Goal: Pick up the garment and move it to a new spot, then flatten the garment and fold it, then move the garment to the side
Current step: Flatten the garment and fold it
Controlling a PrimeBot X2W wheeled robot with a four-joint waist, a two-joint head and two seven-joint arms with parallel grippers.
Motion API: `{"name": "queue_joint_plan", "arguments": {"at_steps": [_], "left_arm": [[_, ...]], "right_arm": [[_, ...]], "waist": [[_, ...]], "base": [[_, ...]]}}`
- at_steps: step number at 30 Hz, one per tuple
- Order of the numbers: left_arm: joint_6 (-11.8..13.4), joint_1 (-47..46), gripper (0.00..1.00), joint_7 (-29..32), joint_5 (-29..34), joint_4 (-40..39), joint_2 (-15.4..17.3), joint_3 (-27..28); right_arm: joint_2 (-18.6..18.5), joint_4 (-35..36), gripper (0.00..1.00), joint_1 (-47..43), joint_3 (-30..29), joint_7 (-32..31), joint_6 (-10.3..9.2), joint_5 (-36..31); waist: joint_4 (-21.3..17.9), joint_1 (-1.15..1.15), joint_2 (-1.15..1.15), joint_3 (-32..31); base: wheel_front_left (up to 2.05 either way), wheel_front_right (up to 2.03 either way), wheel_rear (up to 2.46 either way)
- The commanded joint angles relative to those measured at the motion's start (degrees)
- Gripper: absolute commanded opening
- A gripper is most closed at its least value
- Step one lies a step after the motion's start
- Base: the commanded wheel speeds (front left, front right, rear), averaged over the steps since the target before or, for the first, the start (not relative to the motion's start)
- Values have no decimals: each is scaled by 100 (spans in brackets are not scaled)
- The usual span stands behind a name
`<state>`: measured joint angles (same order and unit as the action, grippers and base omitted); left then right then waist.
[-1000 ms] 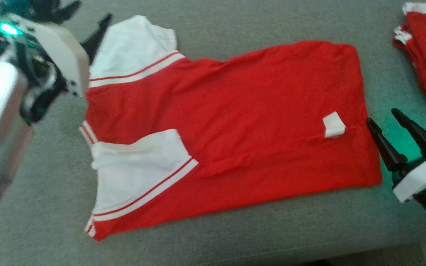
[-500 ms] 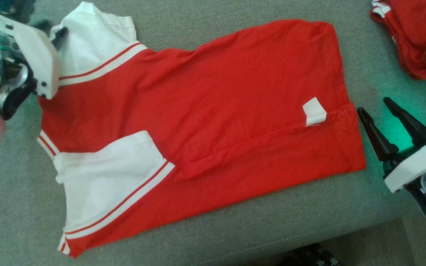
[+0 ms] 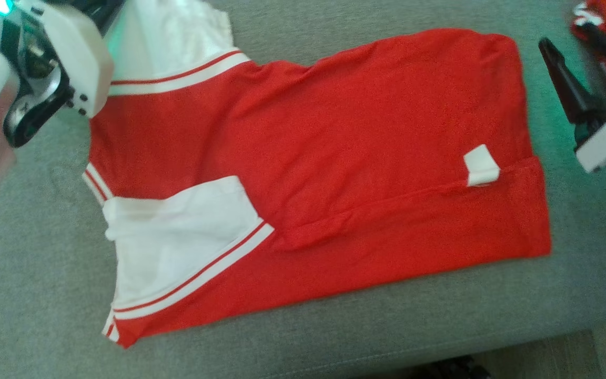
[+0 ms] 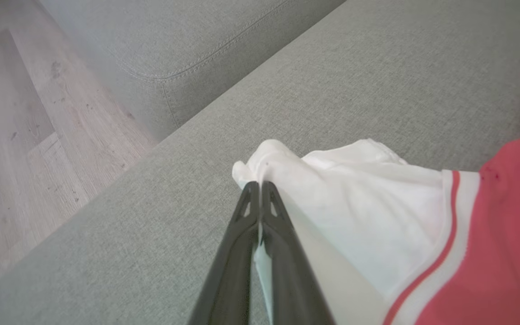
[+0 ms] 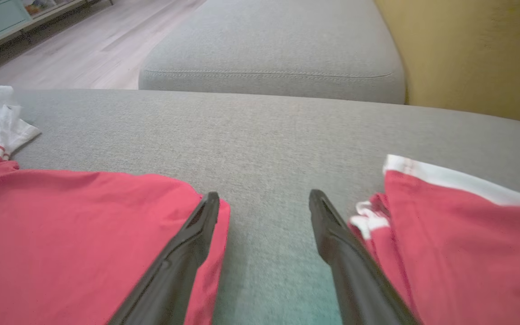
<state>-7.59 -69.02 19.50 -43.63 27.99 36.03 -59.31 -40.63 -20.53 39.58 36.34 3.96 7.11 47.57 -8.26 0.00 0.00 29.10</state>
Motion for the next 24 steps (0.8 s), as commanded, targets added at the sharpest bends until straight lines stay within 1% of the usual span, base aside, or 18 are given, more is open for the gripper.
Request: {"name": "queue_joint_plan", "arguments": {"at_steps": [1,4,7,14,15,19,20,21,23,24], "left_arm": [[11,-333,0,-90,-25,-142,212,151],[10,-478,0,-211,-50,-171,143,2],[10,-559,0,-330,-98,-136,92,-128],[10,-707,0,-535,-246,-55,131,-405],[10,-707,0,-535,-246,-55,131,-405],[10,-776,0,-607,-322,-1,127,-539],[10,-790,0,-626,-343,9,120,-574],[10,-804,0,-646,-362,20,110,-608],[10,-827,0,-683,-404,39,85,-681],[10,-841,0,-705,-427,49,73,-716]], "right_arm": [[-233,1,100,66,167,-149,37,65],[-366,-172,100,404,567,-472,37,154],[-486,-363,100,627,893,-591,37,204],[-669,-587,100,988,1591,-516,37,201],[-669,-587,100,988,1591,-516,37,201],[-726,-662,100,1242,2006,-449,37,104],[-725,-684,99,1304,2102,-446,37,101],[-728,-702,93,1370,2201,-439,37,92],[-737,-733,93,1494,2399,-433,37,75],[-740,-743,88,1552,2497,-431,37,80]], "waist": [[141,0,0,90],[276,0,0,136],[360,0,0,145],[437,0,0,159],[437,0,0,159],[469,0,0,170],[476,0,0,171],[485,0,0,169],[505,0,0,163],[516,0,0,159]], "base": [[0,0,0],[0,0,0],[0,0,0],[0,0,0],[0,0,0],[0,0,0],[0,0,0],[0,0,0],[0,0,0],[0,0,0]]}}
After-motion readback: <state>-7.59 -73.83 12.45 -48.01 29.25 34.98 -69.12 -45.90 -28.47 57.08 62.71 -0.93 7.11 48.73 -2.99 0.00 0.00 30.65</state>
